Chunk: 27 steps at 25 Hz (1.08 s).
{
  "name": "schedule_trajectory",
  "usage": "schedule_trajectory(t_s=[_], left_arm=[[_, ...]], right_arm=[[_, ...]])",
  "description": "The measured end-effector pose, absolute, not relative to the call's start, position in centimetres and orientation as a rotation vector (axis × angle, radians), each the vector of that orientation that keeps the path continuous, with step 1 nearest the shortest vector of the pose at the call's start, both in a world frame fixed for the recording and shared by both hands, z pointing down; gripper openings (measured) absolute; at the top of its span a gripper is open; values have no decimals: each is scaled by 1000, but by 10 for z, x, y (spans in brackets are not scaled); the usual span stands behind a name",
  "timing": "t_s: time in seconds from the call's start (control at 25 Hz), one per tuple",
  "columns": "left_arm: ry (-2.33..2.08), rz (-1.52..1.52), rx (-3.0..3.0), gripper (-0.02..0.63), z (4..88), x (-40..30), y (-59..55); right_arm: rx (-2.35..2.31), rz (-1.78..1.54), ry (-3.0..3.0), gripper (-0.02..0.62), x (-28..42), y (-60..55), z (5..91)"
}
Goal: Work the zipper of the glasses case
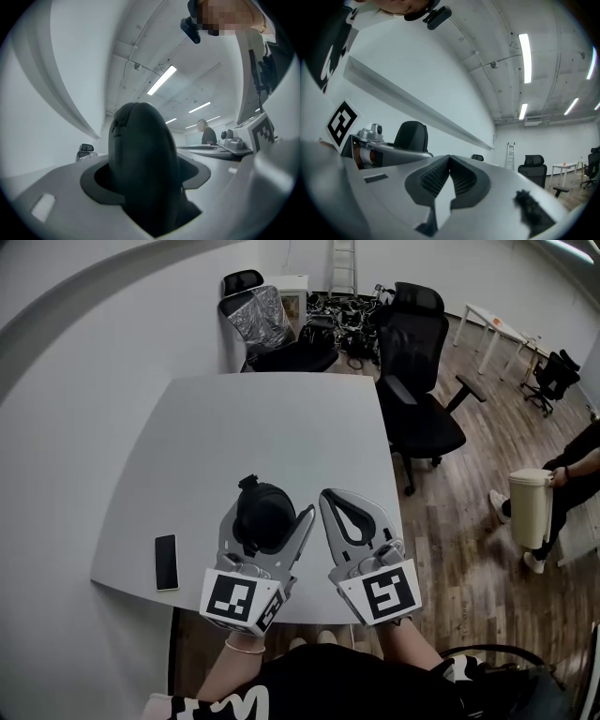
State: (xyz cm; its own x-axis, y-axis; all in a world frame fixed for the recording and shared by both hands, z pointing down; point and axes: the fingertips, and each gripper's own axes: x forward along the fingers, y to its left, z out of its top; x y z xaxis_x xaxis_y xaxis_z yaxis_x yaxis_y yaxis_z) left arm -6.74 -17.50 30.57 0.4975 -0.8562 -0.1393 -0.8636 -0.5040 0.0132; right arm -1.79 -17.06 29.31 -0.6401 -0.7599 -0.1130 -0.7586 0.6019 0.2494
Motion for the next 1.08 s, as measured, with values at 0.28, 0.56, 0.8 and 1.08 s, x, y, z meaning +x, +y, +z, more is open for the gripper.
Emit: schedule_trajectory(t_s=[0.28,0.56,0.8,1.08], left_arm=[[1529,194,-2664,331,303,-61,-180],[1534,212,-2673,331,305,-51,-182],[1541,224,-2665,331,309,-38,-180],[1556,201,-2684,331,311,-34,-175]], right_arm=[[1319,-471,-2796,5,-14,-173,290],[1308,-404,-2801,5,-2,-177,295],[1303,-469,-2781,5,8,-174,298],[1301,-455,-2797,5,14,-171,297]])
